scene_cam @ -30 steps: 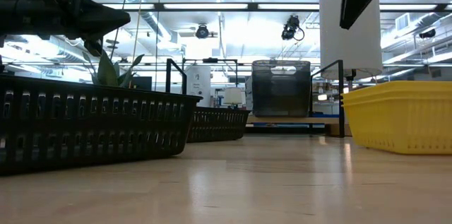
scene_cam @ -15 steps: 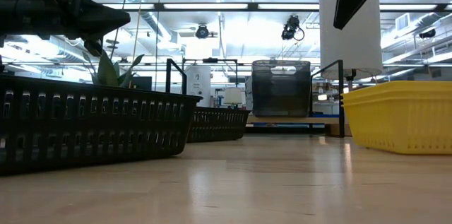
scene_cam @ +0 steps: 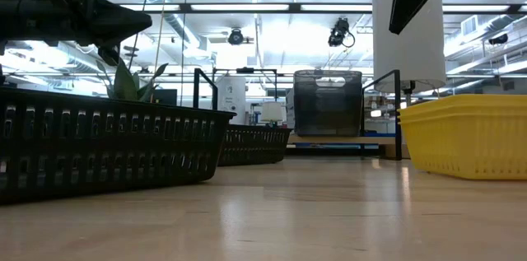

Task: Stack baskets on shelf by color
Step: Stack the bottom right black bin on the top right black bin

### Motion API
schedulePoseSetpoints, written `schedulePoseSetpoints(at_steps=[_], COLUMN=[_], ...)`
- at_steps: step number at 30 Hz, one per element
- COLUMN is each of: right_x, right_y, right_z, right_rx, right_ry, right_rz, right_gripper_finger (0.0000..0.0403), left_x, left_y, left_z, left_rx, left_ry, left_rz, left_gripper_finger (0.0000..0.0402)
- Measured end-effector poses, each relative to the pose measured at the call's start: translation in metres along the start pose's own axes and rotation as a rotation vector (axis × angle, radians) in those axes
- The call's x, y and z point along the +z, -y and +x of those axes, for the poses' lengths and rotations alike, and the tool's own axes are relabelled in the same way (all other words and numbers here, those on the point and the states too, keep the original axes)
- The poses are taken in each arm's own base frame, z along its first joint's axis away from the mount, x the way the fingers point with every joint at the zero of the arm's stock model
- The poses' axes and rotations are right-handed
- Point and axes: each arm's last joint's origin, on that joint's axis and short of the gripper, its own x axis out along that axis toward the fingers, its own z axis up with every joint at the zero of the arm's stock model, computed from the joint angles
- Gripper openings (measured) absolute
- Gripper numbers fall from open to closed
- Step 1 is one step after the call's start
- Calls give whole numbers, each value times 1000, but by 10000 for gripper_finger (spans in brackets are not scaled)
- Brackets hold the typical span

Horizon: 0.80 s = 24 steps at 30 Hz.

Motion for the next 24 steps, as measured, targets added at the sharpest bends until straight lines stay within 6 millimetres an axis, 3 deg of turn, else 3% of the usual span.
schedulePoseSetpoints(at_steps=[5, 14, 24], right_x=[1, 22, 38], right_y=[0, -16, -20], right_z=[0, -6, -11], right_rx=[-18, -25, -40], right_ry=[27, 351, 508], right_rz=[-1, -120, -198], right_gripper_finger=[174, 174, 174], left_x=[0, 0, 0], left_y=[0, 0, 0], left_z=[0, 0, 0], left_rx=[0, 0, 0], left_ry=[0, 0, 0], left_rz=[0, 0, 0], left_gripper_finger=[28, 39, 28])
